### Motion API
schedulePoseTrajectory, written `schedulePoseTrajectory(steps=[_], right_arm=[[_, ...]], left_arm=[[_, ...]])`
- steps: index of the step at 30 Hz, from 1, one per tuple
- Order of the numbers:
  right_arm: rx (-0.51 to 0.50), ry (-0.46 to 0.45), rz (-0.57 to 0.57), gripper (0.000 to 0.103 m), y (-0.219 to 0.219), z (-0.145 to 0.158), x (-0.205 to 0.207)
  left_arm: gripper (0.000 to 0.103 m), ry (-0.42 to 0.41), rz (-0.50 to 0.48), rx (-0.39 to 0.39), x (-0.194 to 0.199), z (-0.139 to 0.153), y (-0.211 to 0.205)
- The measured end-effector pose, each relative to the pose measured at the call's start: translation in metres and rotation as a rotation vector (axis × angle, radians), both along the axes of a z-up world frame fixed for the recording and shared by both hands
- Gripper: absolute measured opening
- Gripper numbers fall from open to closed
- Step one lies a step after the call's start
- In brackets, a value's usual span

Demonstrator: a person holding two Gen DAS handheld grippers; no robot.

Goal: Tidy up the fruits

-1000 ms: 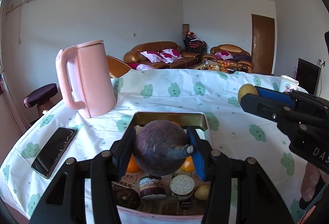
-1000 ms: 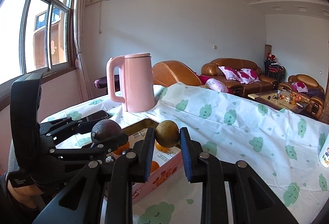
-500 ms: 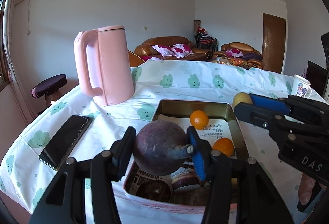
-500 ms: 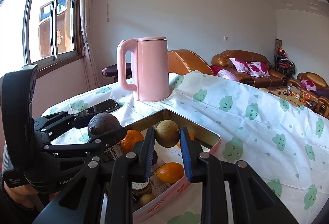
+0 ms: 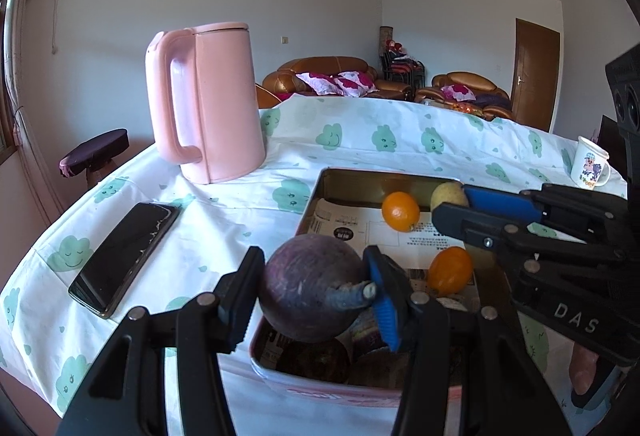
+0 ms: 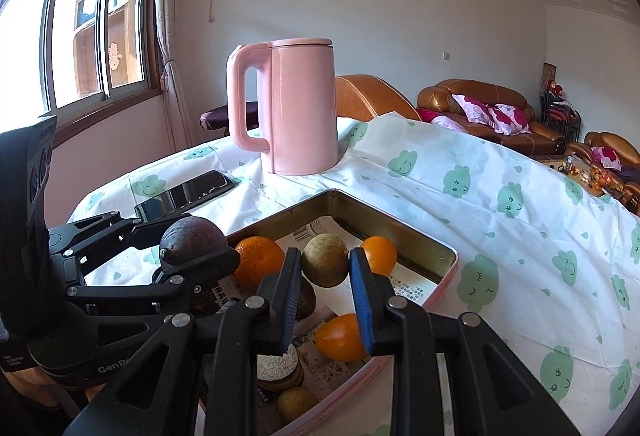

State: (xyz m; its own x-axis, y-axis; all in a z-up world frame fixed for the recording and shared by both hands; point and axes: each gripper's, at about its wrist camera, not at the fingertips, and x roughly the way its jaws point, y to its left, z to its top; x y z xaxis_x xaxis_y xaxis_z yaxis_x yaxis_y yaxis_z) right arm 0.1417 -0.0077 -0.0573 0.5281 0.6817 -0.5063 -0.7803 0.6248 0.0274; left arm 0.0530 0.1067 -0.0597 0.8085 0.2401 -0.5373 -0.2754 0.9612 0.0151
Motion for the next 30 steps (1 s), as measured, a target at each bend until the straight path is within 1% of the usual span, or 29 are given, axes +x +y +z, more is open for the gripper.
schedulePoseTrajectory(steps=[6,9,13,15,17,18,20,22,23,24,25,26,30], right_arm=[[-0.039,0.037,0.008,0.027,0.009,-0.011,0.007],[-0.056,0.047,0.009,0.027,0.012,-0.013,0.008],[-0.079,0.081,0.017,0.027,0.016,-0.017,0.012],[-0.078,0.086,0.009,0.03,0.015,-0.018,0.013],[-0.073,0.096,0.0,0.037,0.013,-0.018,0.015],[-0.072,0.104,-0.005,0.039,0.012,-0.019,0.017],[-0.063,0.115,-0.021,0.051,0.008,-0.019,0.02],[-0.046,0.107,-0.03,0.057,0.003,-0.017,0.019],[-0.045,0.096,-0.039,0.061,0.0,-0.015,0.018],[-0.043,0.086,-0.05,0.063,-0.003,-0.014,0.016],[-0.032,0.083,-0.052,0.066,-0.006,-0.011,0.015],[-0.02,0.083,-0.052,0.067,-0.01,-0.009,0.014],[0.001,0.054,-0.076,0.068,-0.024,0.004,0.005]], left_arm=[[0.053,0.03,-0.011,-0.001,0.004,-0.008,-0.002],[0.053,0.029,-0.01,0.014,0.004,-0.008,-0.004],[0.056,0.028,-0.006,0.01,0.004,-0.008,-0.002],[0.057,0.026,-0.003,0.01,0.004,-0.008,-0.002],[0.058,0.026,-0.005,0.006,0.003,-0.007,-0.001],[0.061,0.026,0.0,0.007,0.002,-0.007,-0.001],[0.066,0.017,0.006,0.014,-0.001,-0.005,-0.001],[0.075,-0.003,0.003,0.01,-0.006,-0.001,0.0],[0.086,-0.016,0.004,0.007,-0.009,0.001,0.0],[0.098,-0.03,0.008,0.01,-0.012,0.003,0.0],[0.102,-0.047,0.014,0.017,-0.015,0.006,-0.002],[0.103,-0.061,0.011,0.019,-0.017,0.009,-0.003],[0.103,-0.078,-0.007,0.024,-0.022,0.017,-0.009]])
